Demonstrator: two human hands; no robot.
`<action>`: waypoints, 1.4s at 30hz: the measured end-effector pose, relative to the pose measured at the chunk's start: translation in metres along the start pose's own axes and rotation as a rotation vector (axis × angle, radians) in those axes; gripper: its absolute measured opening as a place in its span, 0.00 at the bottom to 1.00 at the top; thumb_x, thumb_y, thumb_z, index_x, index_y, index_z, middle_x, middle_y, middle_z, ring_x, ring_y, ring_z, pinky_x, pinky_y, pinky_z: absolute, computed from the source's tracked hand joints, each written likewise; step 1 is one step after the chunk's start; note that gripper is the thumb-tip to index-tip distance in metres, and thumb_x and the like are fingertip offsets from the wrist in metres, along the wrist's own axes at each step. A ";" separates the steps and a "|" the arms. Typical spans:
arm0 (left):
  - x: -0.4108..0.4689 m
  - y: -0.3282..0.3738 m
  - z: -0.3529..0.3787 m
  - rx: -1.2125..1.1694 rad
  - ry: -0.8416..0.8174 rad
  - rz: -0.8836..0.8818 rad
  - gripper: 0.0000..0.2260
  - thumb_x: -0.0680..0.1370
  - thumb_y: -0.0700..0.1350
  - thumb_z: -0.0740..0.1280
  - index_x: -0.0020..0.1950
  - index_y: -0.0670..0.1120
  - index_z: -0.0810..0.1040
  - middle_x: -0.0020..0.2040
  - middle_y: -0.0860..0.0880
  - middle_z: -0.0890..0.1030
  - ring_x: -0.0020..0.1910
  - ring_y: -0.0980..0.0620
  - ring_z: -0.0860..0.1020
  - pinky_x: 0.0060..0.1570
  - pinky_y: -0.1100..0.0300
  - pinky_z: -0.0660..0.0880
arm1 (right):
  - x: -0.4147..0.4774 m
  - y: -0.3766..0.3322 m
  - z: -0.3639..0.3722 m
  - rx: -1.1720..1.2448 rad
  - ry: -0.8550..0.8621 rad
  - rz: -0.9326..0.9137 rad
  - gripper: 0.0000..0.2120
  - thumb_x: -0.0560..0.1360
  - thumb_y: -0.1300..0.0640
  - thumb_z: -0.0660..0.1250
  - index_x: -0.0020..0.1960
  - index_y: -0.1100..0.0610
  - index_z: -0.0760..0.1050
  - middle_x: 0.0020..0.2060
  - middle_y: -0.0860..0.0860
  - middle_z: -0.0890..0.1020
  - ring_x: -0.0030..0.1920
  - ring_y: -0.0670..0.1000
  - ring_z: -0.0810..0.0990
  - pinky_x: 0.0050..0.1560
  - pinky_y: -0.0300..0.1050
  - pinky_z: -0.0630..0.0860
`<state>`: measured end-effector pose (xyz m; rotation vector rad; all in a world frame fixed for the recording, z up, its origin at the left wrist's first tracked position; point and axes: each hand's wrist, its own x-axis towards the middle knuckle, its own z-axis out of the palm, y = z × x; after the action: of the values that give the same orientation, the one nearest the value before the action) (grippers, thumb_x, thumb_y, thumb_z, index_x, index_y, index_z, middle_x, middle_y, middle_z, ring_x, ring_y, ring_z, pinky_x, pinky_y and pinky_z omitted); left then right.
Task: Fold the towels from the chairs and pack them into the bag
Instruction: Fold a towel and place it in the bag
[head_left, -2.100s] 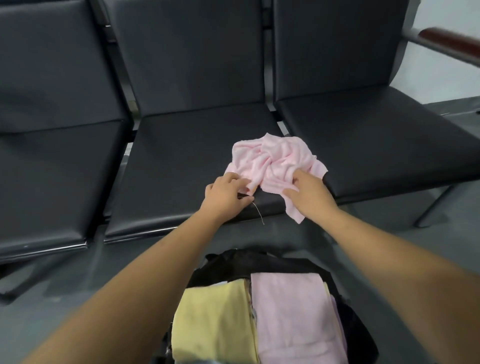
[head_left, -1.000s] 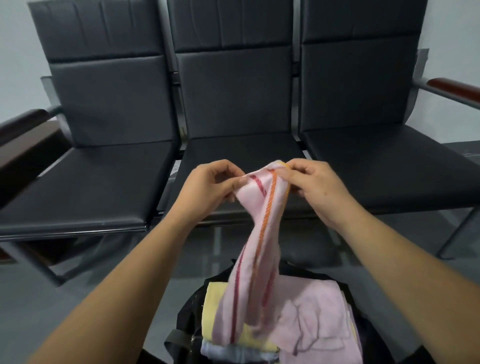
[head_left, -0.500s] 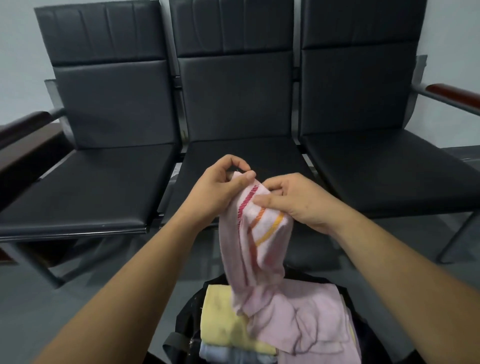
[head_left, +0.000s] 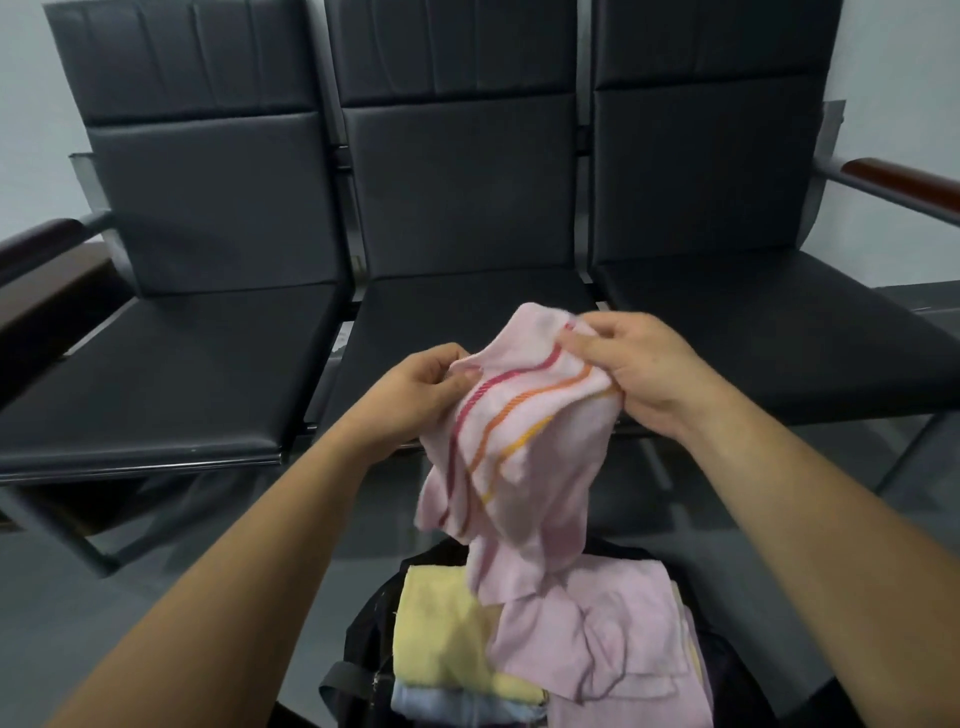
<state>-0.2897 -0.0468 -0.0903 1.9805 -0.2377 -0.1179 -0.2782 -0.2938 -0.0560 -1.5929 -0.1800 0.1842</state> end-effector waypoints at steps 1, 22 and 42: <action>0.000 0.002 0.000 0.075 0.020 0.043 0.06 0.80 0.51 0.68 0.46 0.50 0.80 0.40 0.54 0.82 0.41 0.56 0.78 0.47 0.55 0.74 | -0.003 -0.001 0.002 -0.092 -0.082 0.013 0.07 0.79 0.59 0.71 0.49 0.64 0.84 0.42 0.59 0.86 0.42 0.52 0.84 0.46 0.46 0.79; -0.008 0.010 -0.006 -0.351 0.013 -0.185 0.13 0.84 0.39 0.63 0.67 0.51 0.73 0.47 0.40 0.81 0.44 0.44 0.79 0.50 0.47 0.81 | -0.001 0.008 -0.015 -0.383 0.410 -0.195 0.10 0.79 0.61 0.67 0.57 0.49 0.77 0.42 0.56 0.85 0.42 0.57 0.84 0.44 0.57 0.83; -0.012 0.026 0.013 0.061 0.154 -0.053 0.14 0.78 0.46 0.72 0.37 0.41 0.74 0.31 0.41 0.83 0.32 0.45 0.85 0.35 0.57 0.80 | -0.025 0.027 0.055 -0.773 -0.086 -0.175 0.14 0.75 0.44 0.72 0.47 0.54 0.78 0.44 0.46 0.75 0.43 0.46 0.76 0.40 0.42 0.73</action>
<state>-0.3072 -0.0663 -0.0719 2.0457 -0.0900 0.0086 -0.3152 -0.2469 -0.0848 -2.3240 -0.4997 0.0426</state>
